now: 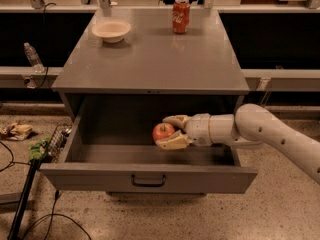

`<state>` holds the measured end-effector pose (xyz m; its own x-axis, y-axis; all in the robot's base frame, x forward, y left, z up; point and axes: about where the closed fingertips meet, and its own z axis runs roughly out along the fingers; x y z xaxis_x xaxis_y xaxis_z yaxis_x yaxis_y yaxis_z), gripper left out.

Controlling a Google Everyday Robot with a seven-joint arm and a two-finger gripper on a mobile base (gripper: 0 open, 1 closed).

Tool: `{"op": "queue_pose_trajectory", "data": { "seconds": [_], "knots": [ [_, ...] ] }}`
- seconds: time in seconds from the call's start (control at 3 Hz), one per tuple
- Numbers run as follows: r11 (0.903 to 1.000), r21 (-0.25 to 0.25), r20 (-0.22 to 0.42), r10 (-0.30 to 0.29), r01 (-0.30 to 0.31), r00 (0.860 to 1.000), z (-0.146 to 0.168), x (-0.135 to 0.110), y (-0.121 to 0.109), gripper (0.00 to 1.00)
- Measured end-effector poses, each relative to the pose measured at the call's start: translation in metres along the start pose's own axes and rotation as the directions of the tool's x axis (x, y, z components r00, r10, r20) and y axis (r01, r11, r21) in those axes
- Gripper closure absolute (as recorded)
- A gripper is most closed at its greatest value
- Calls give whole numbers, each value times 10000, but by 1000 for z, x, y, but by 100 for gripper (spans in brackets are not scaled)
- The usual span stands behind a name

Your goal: Place apple into top drawer

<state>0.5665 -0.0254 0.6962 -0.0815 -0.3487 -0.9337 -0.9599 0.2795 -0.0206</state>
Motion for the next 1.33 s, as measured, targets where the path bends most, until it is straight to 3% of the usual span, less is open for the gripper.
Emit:
{"op": "queue_pose_trajectory", "data": {
  "seconds": [0.33, 0.67, 1.0, 1.33],
  "knots": [
    [9993, 59, -226, -370, 371, 9991, 15, 13, -4, 100],
    [9974, 9, -463, -726, 727, 9963, 27, 25, -4, 88],
    [9953, 121, -731, -953, 965, 9928, 34, 35, -5, 57],
    [9949, 219, -914, -965, 989, 9911, 36, 40, -7, 34]
  ]
}}
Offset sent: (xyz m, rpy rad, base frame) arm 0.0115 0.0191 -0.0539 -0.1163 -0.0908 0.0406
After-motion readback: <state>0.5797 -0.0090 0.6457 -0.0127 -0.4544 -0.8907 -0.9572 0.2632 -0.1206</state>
